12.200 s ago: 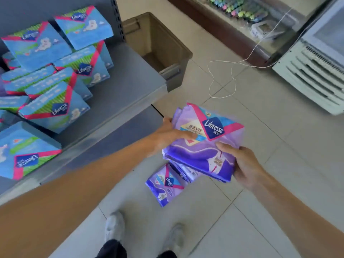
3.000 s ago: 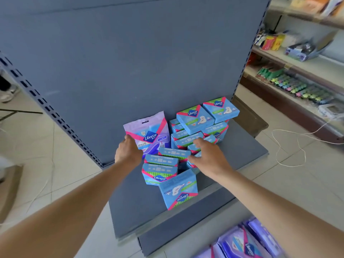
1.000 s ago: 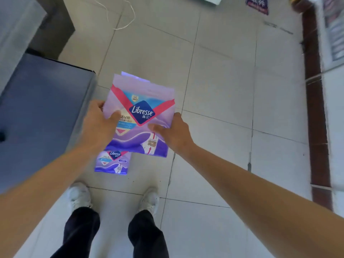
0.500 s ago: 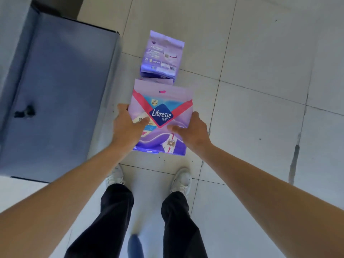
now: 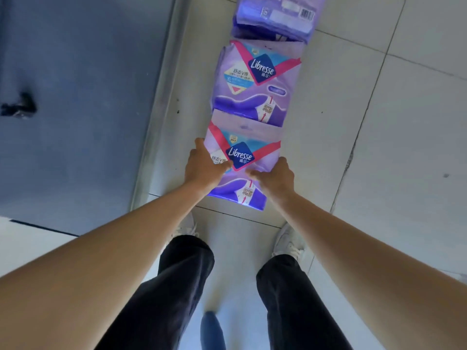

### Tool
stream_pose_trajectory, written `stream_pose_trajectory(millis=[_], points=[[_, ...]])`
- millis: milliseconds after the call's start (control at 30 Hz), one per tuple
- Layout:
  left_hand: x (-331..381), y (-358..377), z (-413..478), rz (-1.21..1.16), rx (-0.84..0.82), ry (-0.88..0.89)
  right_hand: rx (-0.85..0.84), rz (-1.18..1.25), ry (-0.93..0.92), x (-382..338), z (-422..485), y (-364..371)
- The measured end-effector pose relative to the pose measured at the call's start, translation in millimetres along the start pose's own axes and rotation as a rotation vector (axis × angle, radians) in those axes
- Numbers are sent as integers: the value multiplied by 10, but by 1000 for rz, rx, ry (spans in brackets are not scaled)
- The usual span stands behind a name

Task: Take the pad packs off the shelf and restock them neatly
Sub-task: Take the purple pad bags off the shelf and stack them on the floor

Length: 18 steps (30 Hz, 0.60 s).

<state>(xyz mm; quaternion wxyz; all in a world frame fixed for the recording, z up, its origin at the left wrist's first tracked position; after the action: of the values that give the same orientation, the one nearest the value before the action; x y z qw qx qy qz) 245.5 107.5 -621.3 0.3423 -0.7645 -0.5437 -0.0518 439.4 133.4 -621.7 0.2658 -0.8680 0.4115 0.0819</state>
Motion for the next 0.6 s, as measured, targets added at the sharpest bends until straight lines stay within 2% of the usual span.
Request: stream_pose_trajectory(millis=[367,600], points=[[-257,124,316,48,-115,-36,6,-37,-25,-9,306,272],[-246,113,327,116,-133,-26,18,-45,-25,36,323,284]])
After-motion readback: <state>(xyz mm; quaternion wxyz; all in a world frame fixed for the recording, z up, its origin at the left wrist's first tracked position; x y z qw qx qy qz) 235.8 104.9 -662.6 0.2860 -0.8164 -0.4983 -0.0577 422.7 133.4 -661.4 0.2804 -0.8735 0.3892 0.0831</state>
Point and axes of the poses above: each hand's wrist, its own z-axis towards the middle knuckle, its own y-axis out of the palm, x = y × z, the point moved 8 cm from there along z, towards the middle knuckle, and after that the axes turned 6 degrees about -x, right-handed, at the moved point
